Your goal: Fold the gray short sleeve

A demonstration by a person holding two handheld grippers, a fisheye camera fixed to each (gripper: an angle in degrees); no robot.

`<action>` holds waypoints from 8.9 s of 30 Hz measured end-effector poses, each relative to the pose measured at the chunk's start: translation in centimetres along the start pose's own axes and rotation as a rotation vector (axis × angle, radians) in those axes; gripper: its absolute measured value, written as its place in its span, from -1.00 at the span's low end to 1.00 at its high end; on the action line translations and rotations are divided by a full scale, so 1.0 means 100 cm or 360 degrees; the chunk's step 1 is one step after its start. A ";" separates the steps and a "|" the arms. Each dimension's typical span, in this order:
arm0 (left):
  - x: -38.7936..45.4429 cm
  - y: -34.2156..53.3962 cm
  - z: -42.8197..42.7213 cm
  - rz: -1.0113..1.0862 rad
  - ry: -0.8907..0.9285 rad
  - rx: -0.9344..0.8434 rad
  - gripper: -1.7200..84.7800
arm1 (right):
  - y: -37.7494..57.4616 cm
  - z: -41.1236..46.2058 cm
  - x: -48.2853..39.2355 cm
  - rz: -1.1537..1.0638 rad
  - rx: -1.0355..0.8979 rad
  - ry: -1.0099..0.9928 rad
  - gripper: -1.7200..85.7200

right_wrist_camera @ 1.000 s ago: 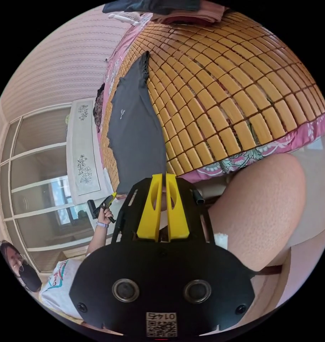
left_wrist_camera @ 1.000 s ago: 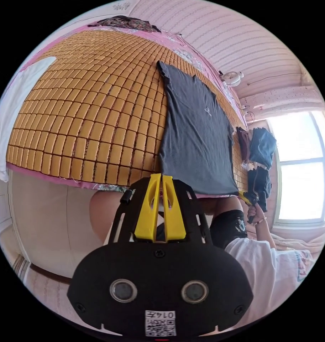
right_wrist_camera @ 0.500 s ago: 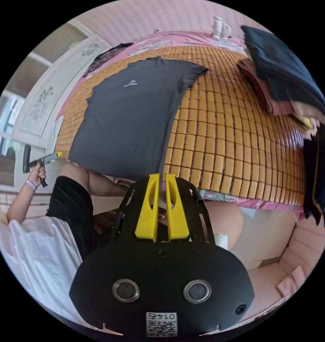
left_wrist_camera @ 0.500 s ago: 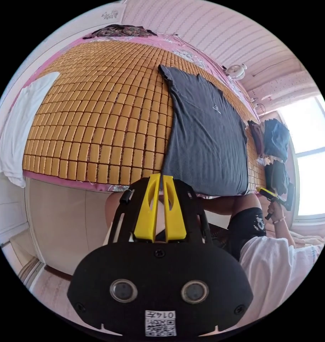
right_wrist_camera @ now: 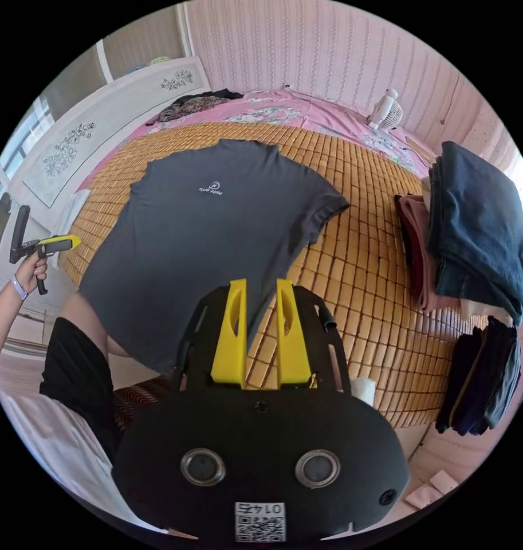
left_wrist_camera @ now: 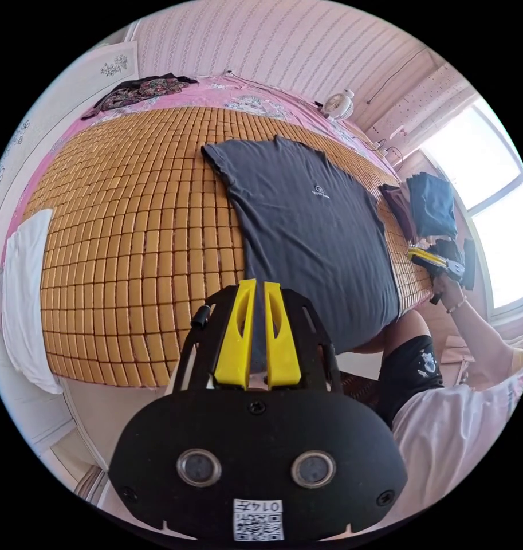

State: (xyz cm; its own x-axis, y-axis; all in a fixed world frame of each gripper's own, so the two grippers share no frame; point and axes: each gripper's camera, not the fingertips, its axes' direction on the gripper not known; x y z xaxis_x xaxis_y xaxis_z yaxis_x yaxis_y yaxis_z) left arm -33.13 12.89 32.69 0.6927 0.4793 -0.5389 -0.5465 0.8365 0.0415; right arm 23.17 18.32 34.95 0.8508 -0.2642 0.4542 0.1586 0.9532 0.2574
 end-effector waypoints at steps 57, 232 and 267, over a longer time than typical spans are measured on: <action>0.208 0.104 0.195 0.0823 -0.0111 -0.0290 -0.87 | 0.065 0.090 -0.120 -0.0387 -0.0114 -0.0503 -0.81; -0.097 -0.086 0.184 -0.0290 -0.0021 0.0430 -0.87 | -0.218 0.321 -0.336 -0.0932 0.0017 -0.0180 -0.96; 0.264 -0.192 0.386 0.1133 0.0365 0.0047 -0.82 | -0.023 0.139 0.196 0.0691 0.0351 -0.0394 -0.78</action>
State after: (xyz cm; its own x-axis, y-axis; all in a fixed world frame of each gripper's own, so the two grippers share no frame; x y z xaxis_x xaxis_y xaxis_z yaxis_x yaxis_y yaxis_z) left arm 13.77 19.76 50.16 0.0590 0.8427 -0.5352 -0.8110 0.3530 0.4665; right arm 32.54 8.88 55.07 0.6672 0.0949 0.7388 -0.3124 0.9360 0.1620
